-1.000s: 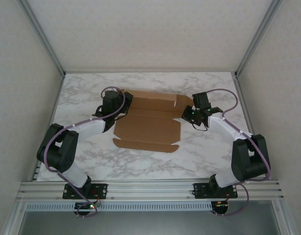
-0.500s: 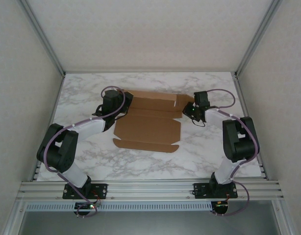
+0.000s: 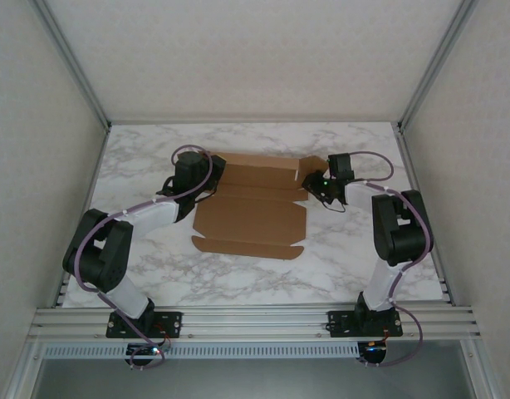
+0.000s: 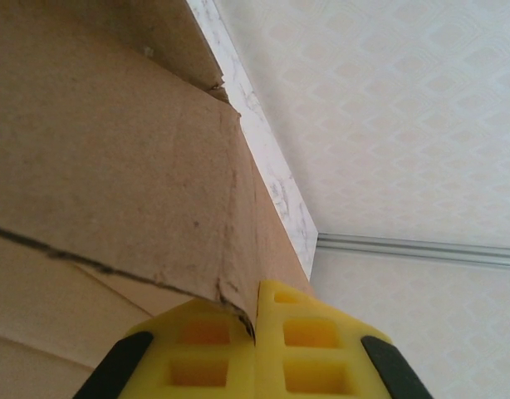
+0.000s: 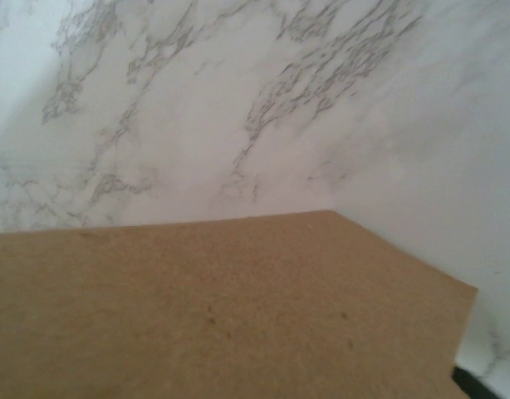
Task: Fold the paper box
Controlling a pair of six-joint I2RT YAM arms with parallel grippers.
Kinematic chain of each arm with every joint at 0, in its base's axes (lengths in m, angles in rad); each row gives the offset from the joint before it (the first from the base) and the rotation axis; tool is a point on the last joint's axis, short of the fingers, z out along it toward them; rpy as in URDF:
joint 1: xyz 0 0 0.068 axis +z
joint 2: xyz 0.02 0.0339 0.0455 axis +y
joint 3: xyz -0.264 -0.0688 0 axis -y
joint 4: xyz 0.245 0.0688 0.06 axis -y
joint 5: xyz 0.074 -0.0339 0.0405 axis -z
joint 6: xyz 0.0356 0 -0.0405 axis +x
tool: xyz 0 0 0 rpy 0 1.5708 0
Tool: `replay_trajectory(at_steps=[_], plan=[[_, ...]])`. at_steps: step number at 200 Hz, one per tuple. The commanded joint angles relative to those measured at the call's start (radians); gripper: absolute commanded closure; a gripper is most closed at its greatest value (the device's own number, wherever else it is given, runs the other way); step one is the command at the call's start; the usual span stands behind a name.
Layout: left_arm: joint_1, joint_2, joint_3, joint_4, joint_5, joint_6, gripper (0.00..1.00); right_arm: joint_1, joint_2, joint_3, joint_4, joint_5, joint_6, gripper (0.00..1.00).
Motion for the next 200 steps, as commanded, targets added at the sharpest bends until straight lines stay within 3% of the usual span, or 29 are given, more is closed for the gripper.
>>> replay_trajectory(at_steps=[1, 45, 80, 135, 200], plan=[[-0.004, 0.014, 0.017, -0.042, -0.018, 0.035, 1.0, 0.004, 0.034, -0.005, 0.016, -0.056, 0.028, 0.6], [-0.004, 0.008, 0.016, -0.047, -0.021, 0.038, 1.0, 0.004, 0.006, -0.006, -0.063, 0.042, -0.038, 0.55], [-0.004, 0.012, 0.016, -0.045, -0.019, 0.036, 1.0, 0.009, 0.04, -0.014, 0.031, -0.118, -0.009, 0.56], [-0.004, 0.011, 0.014, -0.051, -0.018, 0.042, 1.0, 0.01, 0.012, -0.047, 0.135, -0.246, 0.057, 0.57], [-0.004, 0.005, 0.019, -0.05, -0.011, 0.039, 1.0, 0.049, 0.042, -0.032, 0.149, -0.262, 0.086, 0.55]])
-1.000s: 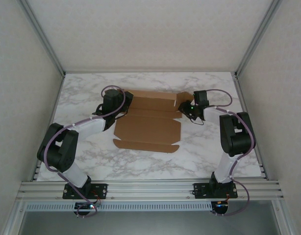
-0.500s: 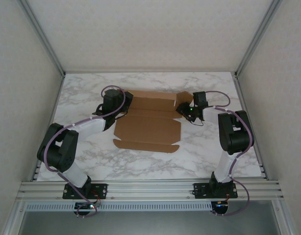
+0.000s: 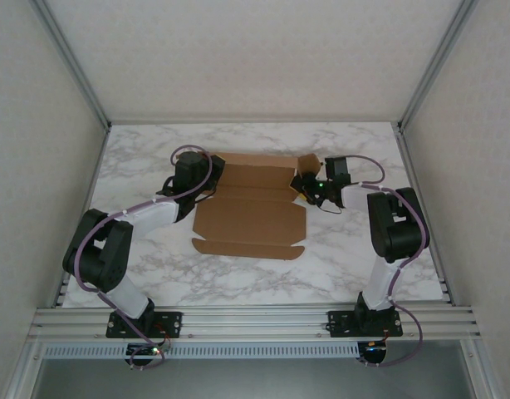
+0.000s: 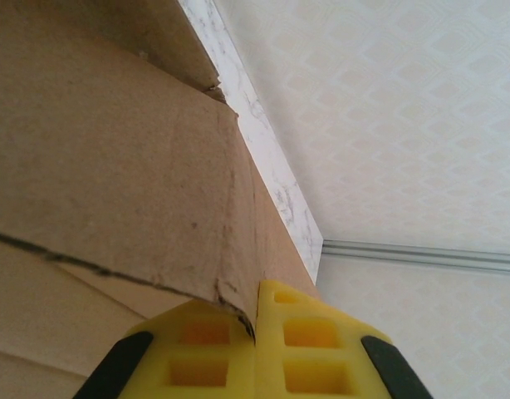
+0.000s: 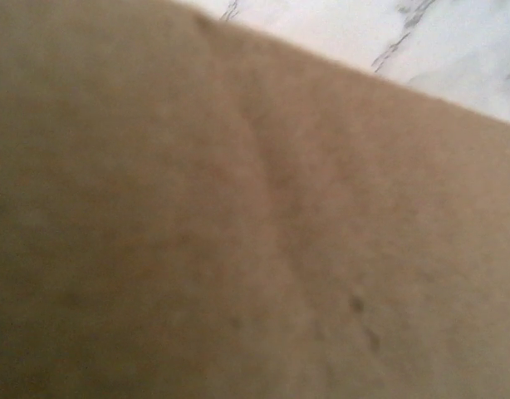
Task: Fold the paper box
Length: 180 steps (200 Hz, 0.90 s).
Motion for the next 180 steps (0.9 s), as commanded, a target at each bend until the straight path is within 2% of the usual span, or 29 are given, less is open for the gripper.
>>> replay_trajectory(at_steps=[1, 91, 180], plan=[[-0.004, 0.005, 0.019, -0.044, 0.008, 0.029, 1.0, 0.025, 0.018, 0.001, 0.021, -0.026, 0.01, 0.55], [-0.009, -0.009, 0.0, -0.037, 0.009, 0.015, 1.0, 0.038, 0.052, 0.004, 0.023, 0.007, 0.017, 0.52], [-0.006, -0.03, -0.006, -0.07, -0.025, 0.033, 1.0, 0.014, -0.223, -0.135, -0.086, 0.128, -0.075, 0.51]])
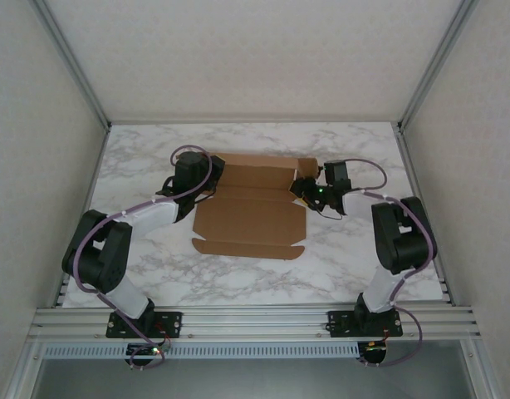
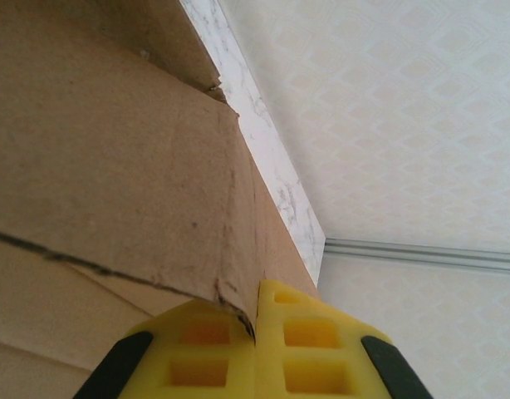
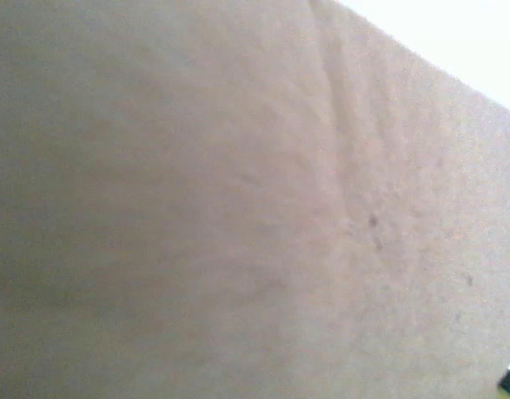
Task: Fold the paper box
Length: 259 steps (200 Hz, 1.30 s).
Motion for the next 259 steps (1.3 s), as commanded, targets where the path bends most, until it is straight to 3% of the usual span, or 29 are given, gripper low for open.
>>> replay_trajectory(at_steps=[1, 68, 99, 109, 123, 148, 166, 184, 205, 221, 245, 259], plan=[[-0.005, -0.021, -0.006, -0.051, -0.024, 0.033, 1.0, -0.009, -0.088, -0.035, -0.057, 0.048, -0.054, 0.51], [-0.002, -0.01, 0.018, -0.07, -0.023, 0.05, 1.0, -0.015, -0.513, -0.129, -0.227, 0.227, -0.177, 0.56], [0.0, 0.006, 0.025, -0.071, -0.009, 0.056, 1.0, -0.019, -0.747, -0.142, -0.332, 0.583, -0.189, 0.62], [0.0, 0.009, 0.025, -0.07, -0.006, 0.056, 1.0, -0.026, -0.74, -0.124, -0.345, 0.693, -0.213, 0.63], [0.001, 0.009, 0.026, -0.071, -0.003, 0.06, 1.0, -0.066, -0.642, -0.072, -0.373, 0.745, -0.242, 0.64], [0.006, 0.006, 0.025, -0.075, 0.004, 0.066, 1.0, -0.079, -0.432, -0.025, -0.268, 0.702, -0.424, 0.65], [0.011, 0.006, 0.025, -0.075, 0.015, 0.071, 1.0, -0.086, -0.336, -0.028, -0.113, 0.585, -0.597, 0.65], [0.015, 0.008, 0.025, -0.075, 0.027, 0.073, 1.0, -0.088, -0.263, 0.024, -0.123, 0.606, -0.709, 0.65], [0.018, 0.014, 0.025, -0.075, 0.044, 0.072, 1.0, -0.089, -0.32, -0.001, -0.11, 0.591, -0.703, 0.6], [0.021, 0.014, 0.026, -0.075, 0.053, 0.082, 1.0, -0.088, -0.417, -0.062, -0.077, 0.5, -0.688, 0.54], [0.028, 0.018, 0.028, -0.075, 0.067, 0.091, 1.0, -0.089, -0.478, -0.049, -0.177, 0.462, -0.721, 0.53], [0.031, 0.013, 0.026, -0.075, 0.071, 0.095, 1.0, -0.089, -0.521, -0.037, -0.205, 0.414, -0.718, 0.45]])
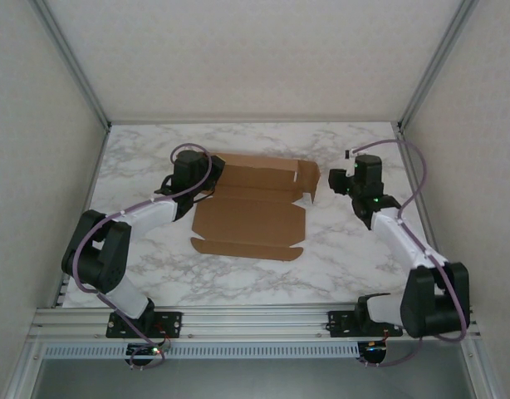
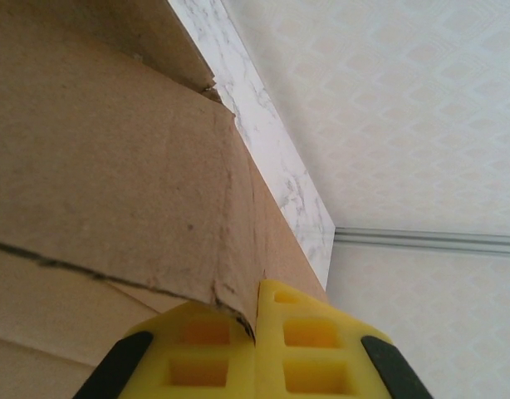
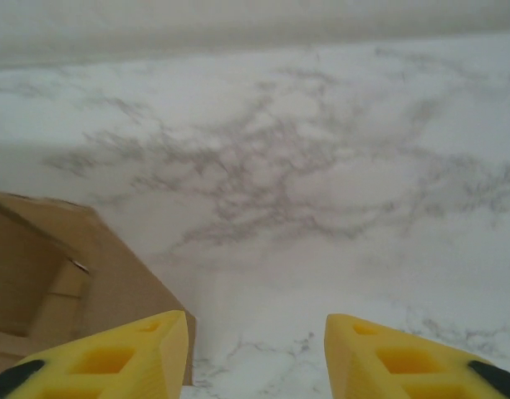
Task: Fold the paper box
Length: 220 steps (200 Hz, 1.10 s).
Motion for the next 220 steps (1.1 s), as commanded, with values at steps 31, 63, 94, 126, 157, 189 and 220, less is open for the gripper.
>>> replay_trajectory(at_steps=[31, 63, 94, 126, 157, 189, 220], plan=[[0.017, 0.001, 0.018, -0.08, 0.026, 0.062, 1.0, 0.012, -0.02, 0.165, -0.25, -0.22, -0.05, 0.3], [0.019, 0.001, 0.014, -0.071, 0.028, 0.058, 1.0, 0.045, 0.097, 0.272, -0.399, -0.153, -0.1, 0.32], [0.019, 0.004, 0.011, -0.068, 0.032, 0.055, 1.0, 0.054, 0.208, 0.361, -0.471, -0.119, -0.097, 0.37], [0.019, 0.0, 0.003, -0.061, 0.035, 0.048, 1.0, 0.066, 0.297, 0.431, -0.518, -0.087, -0.109, 0.42], [0.019, -0.001, -0.001, -0.06, 0.032, 0.043, 1.0, 0.081, 0.378, 0.498, -0.564, -0.088, -0.074, 0.63], [0.018, -0.004, -0.005, -0.058, 0.028, 0.038, 1.0, 0.108, 0.408, 0.511, -0.557, -0.12, 0.033, 0.77], [0.017, -0.001, -0.006, -0.059, 0.029, 0.03, 1.0, 0.112, 0.395, 0.472, -0.501, -0.129, 0.318, 0.73]])
